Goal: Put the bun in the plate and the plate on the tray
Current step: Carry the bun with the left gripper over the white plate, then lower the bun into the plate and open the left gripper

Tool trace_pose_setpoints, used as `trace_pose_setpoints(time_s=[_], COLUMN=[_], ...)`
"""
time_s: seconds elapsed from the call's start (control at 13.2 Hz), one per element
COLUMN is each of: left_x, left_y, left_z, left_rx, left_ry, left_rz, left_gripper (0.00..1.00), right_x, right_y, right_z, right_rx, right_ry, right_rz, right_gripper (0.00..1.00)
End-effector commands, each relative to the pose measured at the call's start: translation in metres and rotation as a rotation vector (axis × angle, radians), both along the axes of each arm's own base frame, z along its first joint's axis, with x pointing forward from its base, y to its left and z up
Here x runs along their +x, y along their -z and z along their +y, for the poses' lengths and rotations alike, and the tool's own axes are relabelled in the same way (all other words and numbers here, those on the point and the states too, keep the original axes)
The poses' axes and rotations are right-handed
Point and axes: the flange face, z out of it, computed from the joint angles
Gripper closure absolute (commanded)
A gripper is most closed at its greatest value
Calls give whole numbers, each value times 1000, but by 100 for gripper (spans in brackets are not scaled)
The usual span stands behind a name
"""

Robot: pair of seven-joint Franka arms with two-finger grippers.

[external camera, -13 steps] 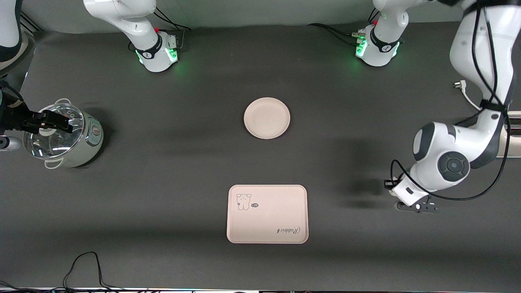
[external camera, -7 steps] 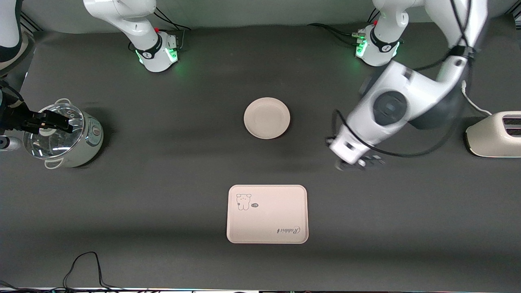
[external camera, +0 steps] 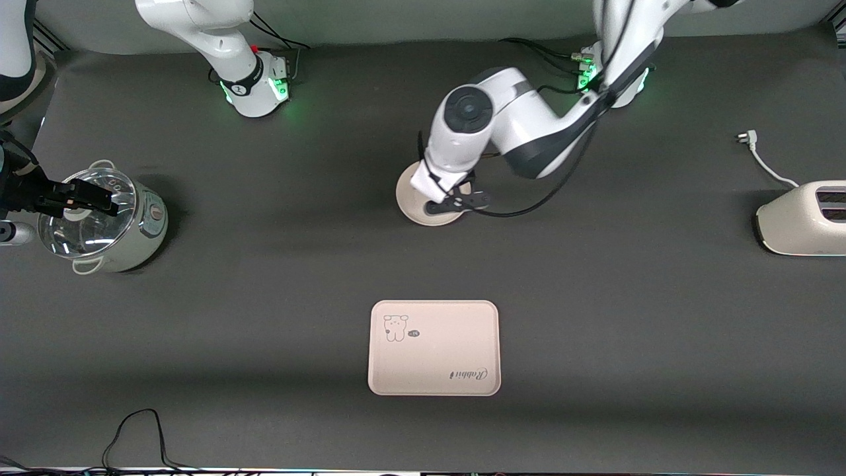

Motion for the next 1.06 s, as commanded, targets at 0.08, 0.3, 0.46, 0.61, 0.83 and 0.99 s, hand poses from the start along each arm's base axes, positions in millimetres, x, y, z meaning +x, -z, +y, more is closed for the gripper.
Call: trace_pose_setpoints(time_s=[0.08,0.3,0.46,0.61,0.83,0.99], left_x=[-13,-27,-35,-44,-47,-48], left_y=[86,124,129,132,136,136], left_z=[-24,-26,-28,-31,-30,-31], left_rx=[56,99,98,104,112,113], left_ry=[0,24,45,62,68,70], left_rz=[-11,-10,-19,-19,-16,-17], left_gripper=[98,84,56,37,34,34], right_x=[-2,-2,-2,-2,-2,-2], right_y=[-2,-3,-2,-2,-2,-2], right_z=[0,0,-2,-1,-1,0], right_rx=[-18,-18,-18,-18,-18,-18], right_ry=[6,6,10,8,8,6], right_rz=[1,-1,1,1,1,1], right_gripper=[0,0,0,0,0,0])
